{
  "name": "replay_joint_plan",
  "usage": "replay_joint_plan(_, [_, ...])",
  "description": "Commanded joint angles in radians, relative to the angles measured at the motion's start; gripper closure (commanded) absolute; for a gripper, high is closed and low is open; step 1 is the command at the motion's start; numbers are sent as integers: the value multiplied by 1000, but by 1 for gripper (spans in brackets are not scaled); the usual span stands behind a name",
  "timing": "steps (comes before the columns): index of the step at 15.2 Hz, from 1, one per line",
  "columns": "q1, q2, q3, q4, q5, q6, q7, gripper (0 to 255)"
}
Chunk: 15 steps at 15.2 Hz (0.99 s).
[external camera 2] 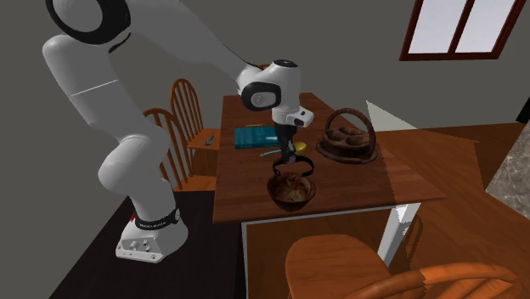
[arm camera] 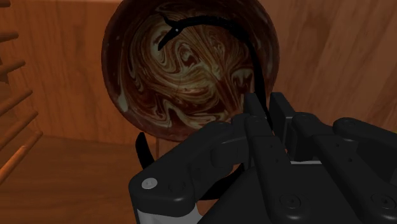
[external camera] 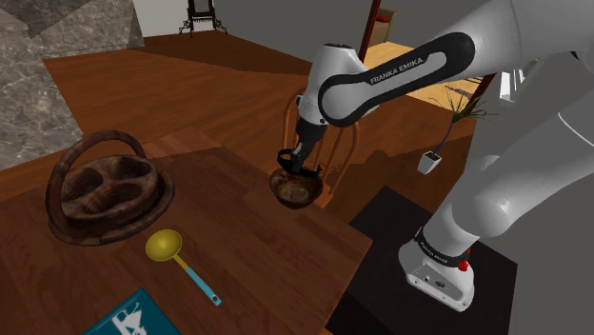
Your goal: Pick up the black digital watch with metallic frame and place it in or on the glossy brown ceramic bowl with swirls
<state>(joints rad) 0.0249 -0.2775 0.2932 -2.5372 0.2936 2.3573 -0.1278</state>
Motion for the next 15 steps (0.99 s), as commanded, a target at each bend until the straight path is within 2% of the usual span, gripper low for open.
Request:
replay_joint_plan(1, [0, 18, 1, -15, 3, 32, -7, 255])
replay_joint_plan(11, [3, 130, 14, -64, 12, 192, -24, 255])
replay_joint_plan(15, [3, 130, 14, -64, 12, 192, -24, 255])
